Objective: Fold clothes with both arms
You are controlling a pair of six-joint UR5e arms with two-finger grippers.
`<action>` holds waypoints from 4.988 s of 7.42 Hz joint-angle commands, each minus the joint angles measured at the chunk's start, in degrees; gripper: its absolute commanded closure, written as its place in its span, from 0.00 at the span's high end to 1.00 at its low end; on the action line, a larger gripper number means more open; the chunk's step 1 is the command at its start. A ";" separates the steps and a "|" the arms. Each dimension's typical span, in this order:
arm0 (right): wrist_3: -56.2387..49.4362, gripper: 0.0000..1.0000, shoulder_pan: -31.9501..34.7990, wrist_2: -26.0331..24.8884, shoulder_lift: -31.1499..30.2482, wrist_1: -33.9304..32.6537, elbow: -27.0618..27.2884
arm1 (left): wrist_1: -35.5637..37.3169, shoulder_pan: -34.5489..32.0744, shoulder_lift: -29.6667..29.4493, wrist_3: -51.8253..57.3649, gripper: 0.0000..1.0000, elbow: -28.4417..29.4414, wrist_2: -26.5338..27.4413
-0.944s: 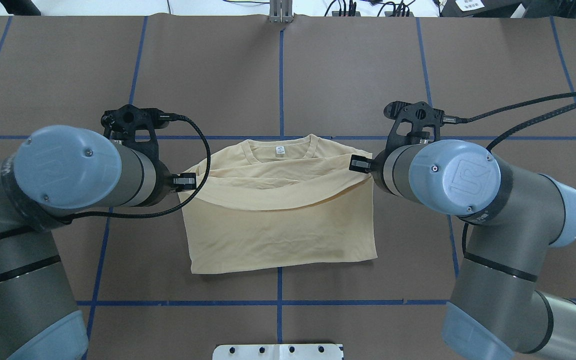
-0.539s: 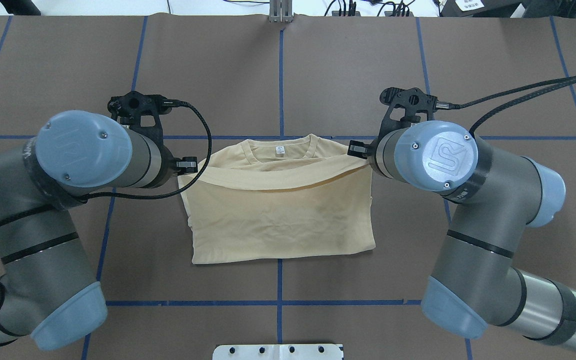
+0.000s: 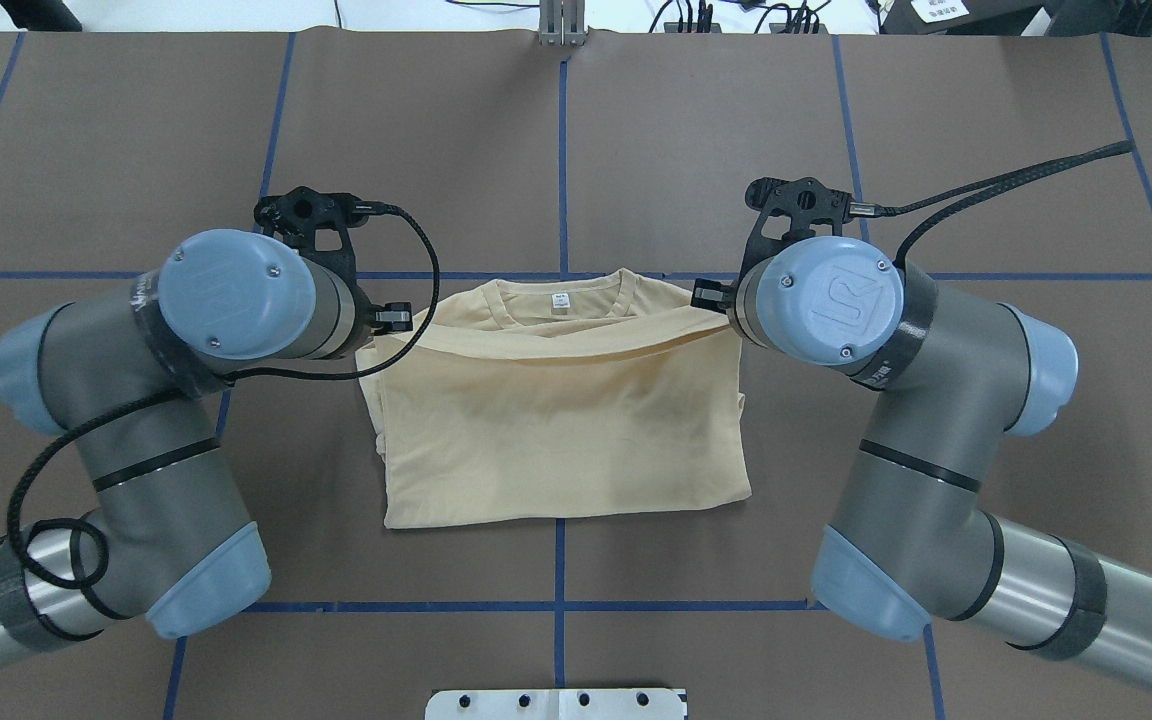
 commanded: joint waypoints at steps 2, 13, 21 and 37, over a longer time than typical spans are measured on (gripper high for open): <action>-0.05 0.00 0.41 -0.18 1.91 4.55 -6.31 | -4.16 -0.23 -0.07 0.10 0.00 3.32 0.09; -9.18 1.00 5.51 6.94 3.16 5.87 -8.52 | -6.79 -1.99 1.59 11.26 1.00 0.18 -0.79; -9.90 1.00 5.60 6.94 0.43 5.87 -4.65 | -17.34 13.56 11.97 -3.15 0.62 -5.47 -3.16; -9.81 1.00 5.42 6.76 0.60 5.87 -4.74 | -18.44 -14.09 -10.99 20.64 0.00 29.68 -0.44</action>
